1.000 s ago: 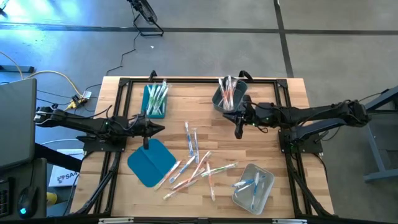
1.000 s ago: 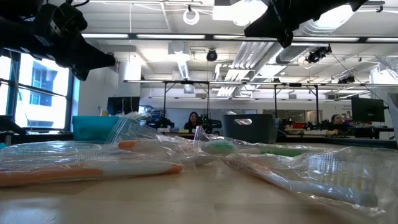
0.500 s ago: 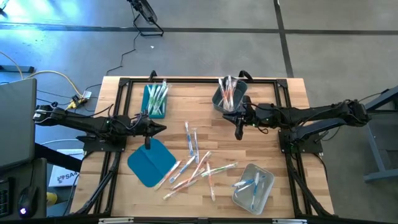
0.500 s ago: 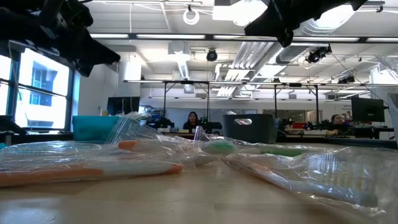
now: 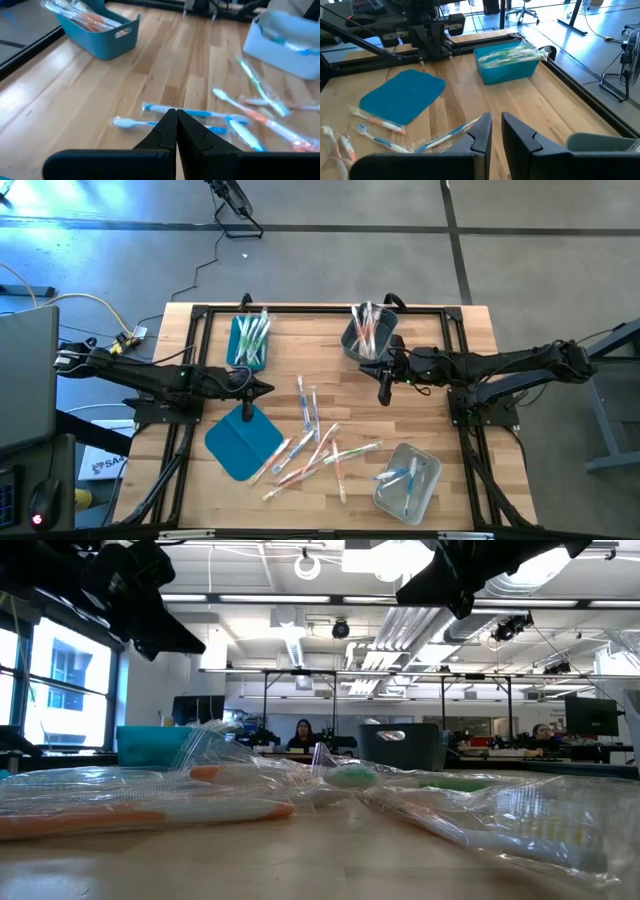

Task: Pick & Place Toothbrushes
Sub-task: Put the top left blue toothbrush into the light gray bin

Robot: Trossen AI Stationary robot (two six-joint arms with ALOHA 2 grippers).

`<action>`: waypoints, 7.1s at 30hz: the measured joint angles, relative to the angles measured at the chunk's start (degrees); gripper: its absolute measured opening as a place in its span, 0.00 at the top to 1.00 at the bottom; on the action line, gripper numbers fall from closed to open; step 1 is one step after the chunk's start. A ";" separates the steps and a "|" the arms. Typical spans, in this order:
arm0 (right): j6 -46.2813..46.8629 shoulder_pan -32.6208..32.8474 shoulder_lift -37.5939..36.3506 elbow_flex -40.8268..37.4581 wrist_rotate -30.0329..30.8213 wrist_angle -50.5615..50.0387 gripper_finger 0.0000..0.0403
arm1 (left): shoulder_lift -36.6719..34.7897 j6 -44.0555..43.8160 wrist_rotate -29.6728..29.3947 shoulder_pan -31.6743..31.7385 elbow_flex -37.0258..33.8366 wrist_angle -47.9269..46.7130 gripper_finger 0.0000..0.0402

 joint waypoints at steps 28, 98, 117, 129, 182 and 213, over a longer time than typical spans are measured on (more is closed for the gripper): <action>-0.38 -0.13 0.00 0.00 0.00 0.35 0.92 | 13.54 11.73 4.90 12.33 1.11 11.78 1.00; -0.40 -0.12 0.00 -0.02 0.04 -3.02 0.92 | 47.34 -8.82 4.15 9.20 27.17 -13.92 1.00; 0.32 -0.11 0.02 -0.02 -7.01 -8.90 0.92 | 47.34 33.65 1.72 8.26 37.59 -30.63 0.99; 0.31 -0.11 0.00 -0.02 -7.32 -13.00 0.92 | 47.78 43.31 12.87 8.26 37.59 -31.83 0.65; 0.30 -0.11 0.00 -0.04 -7.32 -13.70 0.92 | 56.34 41.58 19.73 8.26 37.64 -36.86 0.94; 7.66 -0.13 -0.31 0.04 -7.58 -13.80 0.92 | 51.72 47.71 22.18 13.71 41.35 -57.81 0.99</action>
